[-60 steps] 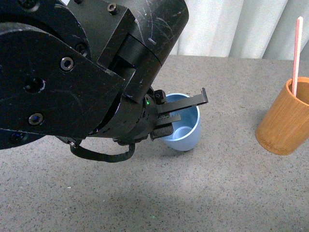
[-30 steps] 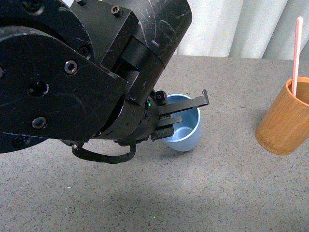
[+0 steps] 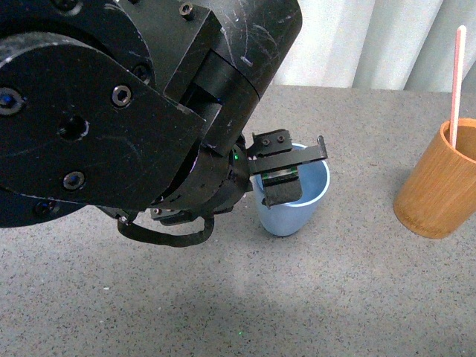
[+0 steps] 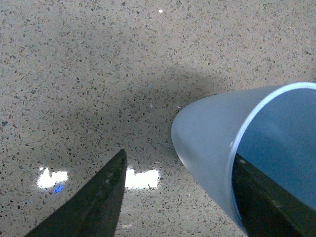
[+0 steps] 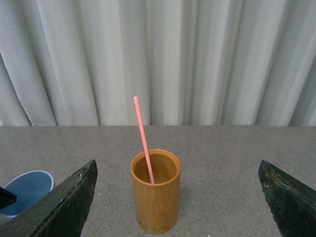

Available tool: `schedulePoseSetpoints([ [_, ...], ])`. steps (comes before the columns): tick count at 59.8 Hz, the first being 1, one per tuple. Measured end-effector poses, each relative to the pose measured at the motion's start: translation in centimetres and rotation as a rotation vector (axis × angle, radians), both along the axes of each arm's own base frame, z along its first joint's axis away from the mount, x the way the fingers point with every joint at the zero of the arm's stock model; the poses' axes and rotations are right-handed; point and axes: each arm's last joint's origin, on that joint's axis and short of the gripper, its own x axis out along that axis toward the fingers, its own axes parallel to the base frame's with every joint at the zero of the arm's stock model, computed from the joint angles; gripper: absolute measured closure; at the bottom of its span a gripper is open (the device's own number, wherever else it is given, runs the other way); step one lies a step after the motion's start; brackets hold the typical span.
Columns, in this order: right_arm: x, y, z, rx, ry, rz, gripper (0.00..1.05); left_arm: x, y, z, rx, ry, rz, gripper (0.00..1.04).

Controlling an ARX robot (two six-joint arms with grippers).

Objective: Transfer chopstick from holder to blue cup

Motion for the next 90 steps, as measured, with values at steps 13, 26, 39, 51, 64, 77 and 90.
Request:
schedulePoseSetpoints([
  [13,0.0,0.0,0.0,0.0,0.0,0.0,0.09,0.3,-0.1,0.4,-0.004,-0.012,-0.002,0.05],
  [26,0.0,0.0,0.0,0.0,0.0,0.0,0.09,0.8,0.9,2.1,-0.036,-0.045,0.022,0.07],
  [39,0.0,0.0,0.0,0.0,0.0,0.002,0.09,0.3,5.0,2.1,0.113,-0.485,0.132,0.24],
  [51,0.0,0.0,0.0,0.0,0.0,-0.002,0.09,-5.2,14.5,4.9,0.215,-0.87,0.158,0.58],
  [64,0.0,0.0,0.0,0.0,0.0,0.0,0.09,-13.3,21.1,4.4,0.292,-0.778,0.15,0.99],
  [77,0.0,0.0,0.0,0.0,0.0,-0.003,0.09,-18.8,21.1,6.1,0.292,-0.844,0.136,1.01],
  [90,0.0,0.0,0.0,0.0,0.0,0.0,0.09,-19.7,21.1,6.4,0.291,-0.895,0.145,1.01],
])
